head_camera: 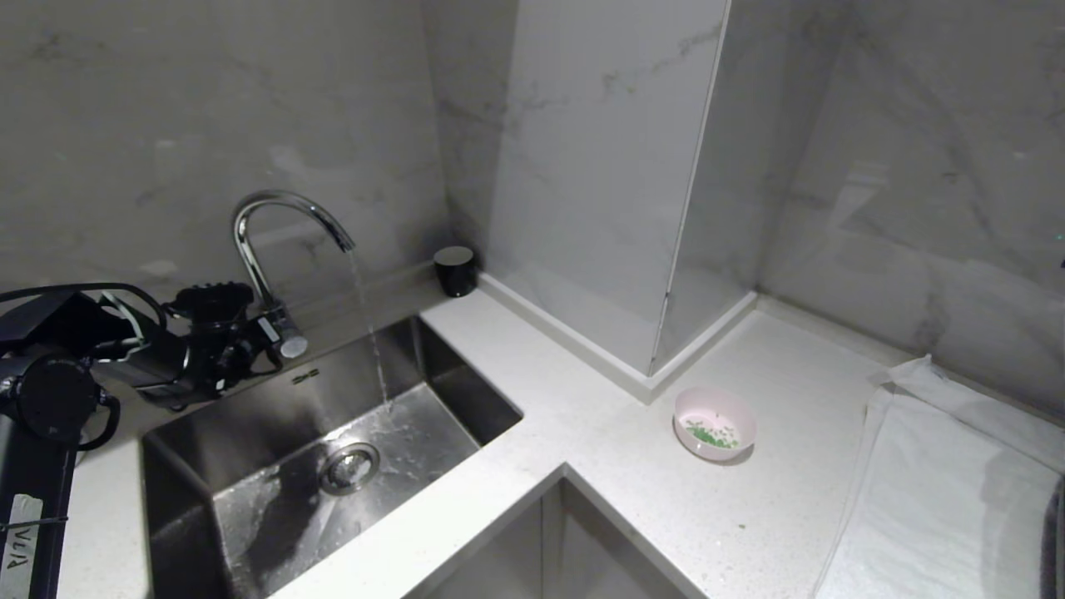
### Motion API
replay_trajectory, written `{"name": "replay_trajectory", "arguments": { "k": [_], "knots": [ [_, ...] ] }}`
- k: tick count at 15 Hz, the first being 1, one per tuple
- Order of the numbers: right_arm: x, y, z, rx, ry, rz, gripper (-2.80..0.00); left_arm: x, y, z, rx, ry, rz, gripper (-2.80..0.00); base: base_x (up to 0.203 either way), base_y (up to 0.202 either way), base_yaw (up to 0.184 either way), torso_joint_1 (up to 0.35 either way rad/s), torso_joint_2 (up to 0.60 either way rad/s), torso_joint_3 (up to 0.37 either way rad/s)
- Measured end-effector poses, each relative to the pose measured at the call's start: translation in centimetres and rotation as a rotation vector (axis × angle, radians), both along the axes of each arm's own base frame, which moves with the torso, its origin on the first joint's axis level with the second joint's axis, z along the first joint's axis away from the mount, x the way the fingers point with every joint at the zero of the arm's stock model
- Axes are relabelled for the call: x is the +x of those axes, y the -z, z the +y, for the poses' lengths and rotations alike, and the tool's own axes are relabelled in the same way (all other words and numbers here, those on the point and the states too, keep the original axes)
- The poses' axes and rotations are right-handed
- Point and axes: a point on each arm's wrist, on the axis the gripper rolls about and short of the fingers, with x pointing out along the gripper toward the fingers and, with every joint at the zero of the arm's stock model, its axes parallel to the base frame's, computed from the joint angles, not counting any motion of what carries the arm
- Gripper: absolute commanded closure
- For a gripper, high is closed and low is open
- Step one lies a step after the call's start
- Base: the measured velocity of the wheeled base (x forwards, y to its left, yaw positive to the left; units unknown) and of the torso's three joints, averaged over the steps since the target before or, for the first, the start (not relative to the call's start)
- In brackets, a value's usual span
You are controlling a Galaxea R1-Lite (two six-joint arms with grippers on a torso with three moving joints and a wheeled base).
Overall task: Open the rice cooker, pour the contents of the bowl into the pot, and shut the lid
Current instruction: Turn on the tap
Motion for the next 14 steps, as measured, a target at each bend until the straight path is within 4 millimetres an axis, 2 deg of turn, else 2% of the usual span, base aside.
{"name": "replay_trajectory", "arguments": {
  "k": [4, 5, 14],
  "knots": [
    [0.0, 0.0, 0.0, 0.0, 0.0, 0.0, 0.0, 0.12, 0.16, 0.08, 0.004, -0.002, 0.006, 0.0, 0.0, 0.0, 0.0, 0.0, 0.0, 0.0],
    [0.0, 0.0, 0.0, 0.0, 0.0, 0.0, 0.0, 0.13, 0.19, 0.09, 0.004, -0.003, 0.007, -2.8, 0.0, 0.0, 0.0, 0.0, 0.0, 0.0],
    [0.0, 0.0, 0.0, 0.0, 0.0, 0.0, 0.0, 0.17, 0.16, -0.33, 0.0, 0.004, 0.006, -2.8, 0.0, 0.0, 0.0, 0.0, 0.0, 0.0]
  ]
}}
